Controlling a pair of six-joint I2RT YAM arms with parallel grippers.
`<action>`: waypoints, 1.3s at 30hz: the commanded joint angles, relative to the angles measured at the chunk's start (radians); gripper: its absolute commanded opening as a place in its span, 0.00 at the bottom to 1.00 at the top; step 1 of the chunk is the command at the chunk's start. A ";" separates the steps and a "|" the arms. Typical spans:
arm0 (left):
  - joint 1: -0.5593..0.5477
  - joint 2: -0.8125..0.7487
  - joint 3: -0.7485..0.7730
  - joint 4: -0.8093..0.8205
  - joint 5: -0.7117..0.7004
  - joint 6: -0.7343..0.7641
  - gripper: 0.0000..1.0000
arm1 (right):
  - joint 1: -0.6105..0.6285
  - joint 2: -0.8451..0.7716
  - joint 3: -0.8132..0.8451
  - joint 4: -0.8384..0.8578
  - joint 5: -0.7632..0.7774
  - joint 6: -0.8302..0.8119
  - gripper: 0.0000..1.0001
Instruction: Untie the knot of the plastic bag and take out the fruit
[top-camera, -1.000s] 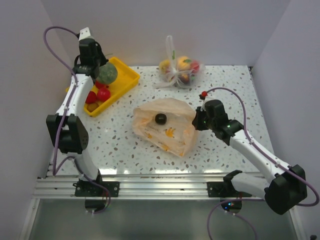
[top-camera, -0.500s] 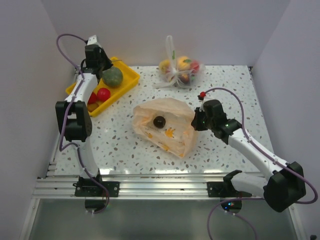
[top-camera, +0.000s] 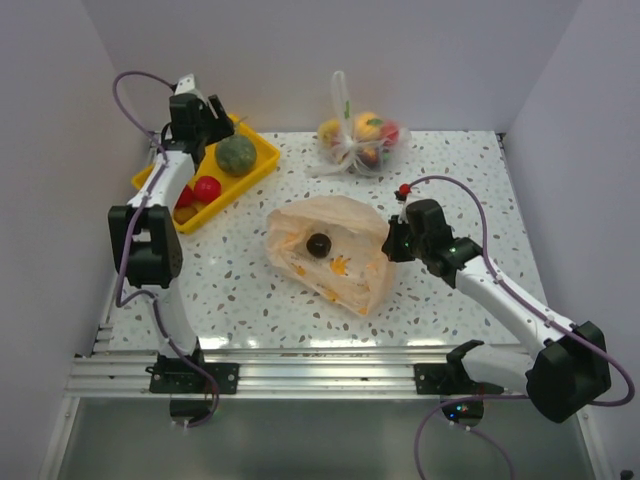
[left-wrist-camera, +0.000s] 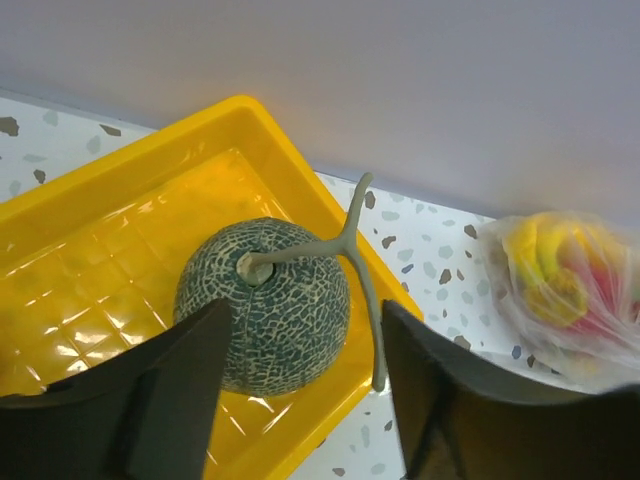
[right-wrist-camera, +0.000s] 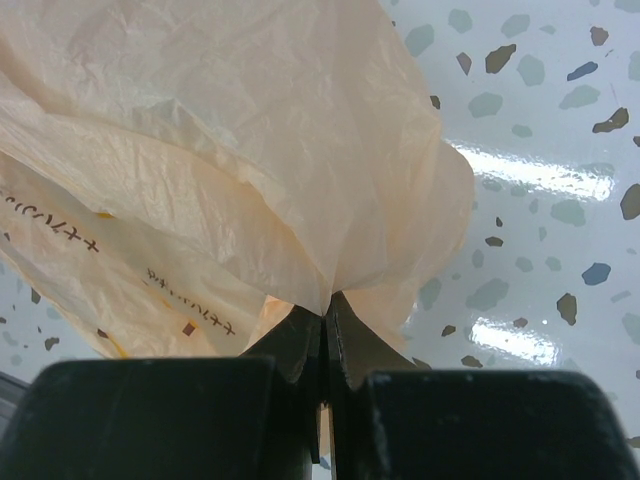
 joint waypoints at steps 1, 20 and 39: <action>-0.009 -0.139 -0.048 -0.004 0.008 0.007 0.74 | 0.001 -0.014 0.008 -0.007 -0.011 -0.012 0.00; -0.633 -0.714 -0.525 -0.248 -0.245 0.044 0.93 | 0.001 -0.020 0.003 0.011 0.006 -0.025 0.00; -0.966 -0.356 -0.513 -0.290 -0.500 0.012 0.80 | 0.001 -0.053 -0.027 0.014 0.006 -0.012 0.00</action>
